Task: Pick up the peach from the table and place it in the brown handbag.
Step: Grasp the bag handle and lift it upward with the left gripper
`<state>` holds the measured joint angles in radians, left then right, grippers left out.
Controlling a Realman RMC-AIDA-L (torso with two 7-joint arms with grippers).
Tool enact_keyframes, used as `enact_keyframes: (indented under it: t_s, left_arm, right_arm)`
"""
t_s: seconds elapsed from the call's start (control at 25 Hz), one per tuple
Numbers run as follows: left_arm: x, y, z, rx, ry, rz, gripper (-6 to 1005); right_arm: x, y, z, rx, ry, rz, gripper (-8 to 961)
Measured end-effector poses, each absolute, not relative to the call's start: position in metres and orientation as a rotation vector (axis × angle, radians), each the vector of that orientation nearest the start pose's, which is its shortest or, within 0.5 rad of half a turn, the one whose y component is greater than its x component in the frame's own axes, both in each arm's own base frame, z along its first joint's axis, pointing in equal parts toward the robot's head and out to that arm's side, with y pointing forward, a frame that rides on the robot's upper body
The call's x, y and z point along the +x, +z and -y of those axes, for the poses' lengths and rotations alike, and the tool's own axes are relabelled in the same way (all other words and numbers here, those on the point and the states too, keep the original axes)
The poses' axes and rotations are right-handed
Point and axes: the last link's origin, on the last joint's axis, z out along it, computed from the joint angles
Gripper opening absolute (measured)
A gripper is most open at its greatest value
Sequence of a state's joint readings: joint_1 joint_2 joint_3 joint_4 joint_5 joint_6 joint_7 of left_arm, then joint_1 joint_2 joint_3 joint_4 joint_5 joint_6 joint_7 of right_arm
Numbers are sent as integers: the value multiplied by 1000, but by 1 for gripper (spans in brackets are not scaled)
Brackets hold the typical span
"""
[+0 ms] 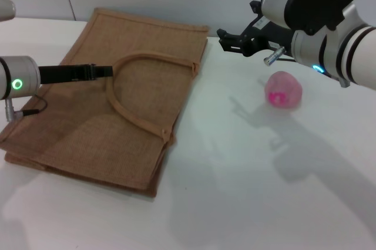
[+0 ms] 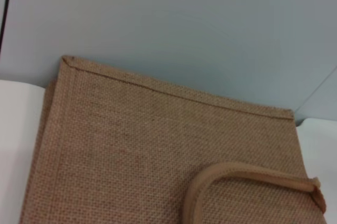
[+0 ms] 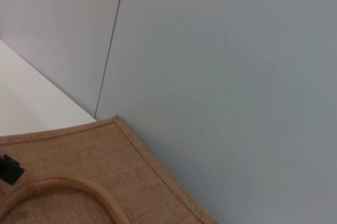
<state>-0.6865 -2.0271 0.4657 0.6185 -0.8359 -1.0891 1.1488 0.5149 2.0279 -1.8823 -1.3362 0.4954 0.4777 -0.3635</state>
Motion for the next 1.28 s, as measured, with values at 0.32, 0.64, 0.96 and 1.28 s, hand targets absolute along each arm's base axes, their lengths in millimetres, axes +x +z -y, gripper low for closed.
enact_keyframes:
  t_s: [0.32, 0.64, 0.96, 1.28]
  left_arm:
    - [-298, 31, -410, -2136, -465, 1324, 274]
    - [-299, 30, -409, -2136, -463, 1330, 274]
    - [-309, 35, -406, -2099, -453, 1345, 273]
    - [-315, 42, -405, -2069, -441, 1348, 273]
  right_arm:
    - [115, -47, -398, -2282, 185, -333, 868]
    - [115, -47, -398, -2282, 186, -332, 868]
    - [116, -47, -398, -2282, 181, -331, 868]
    - [116, -47, -398, -2281, 180, -332, 868]
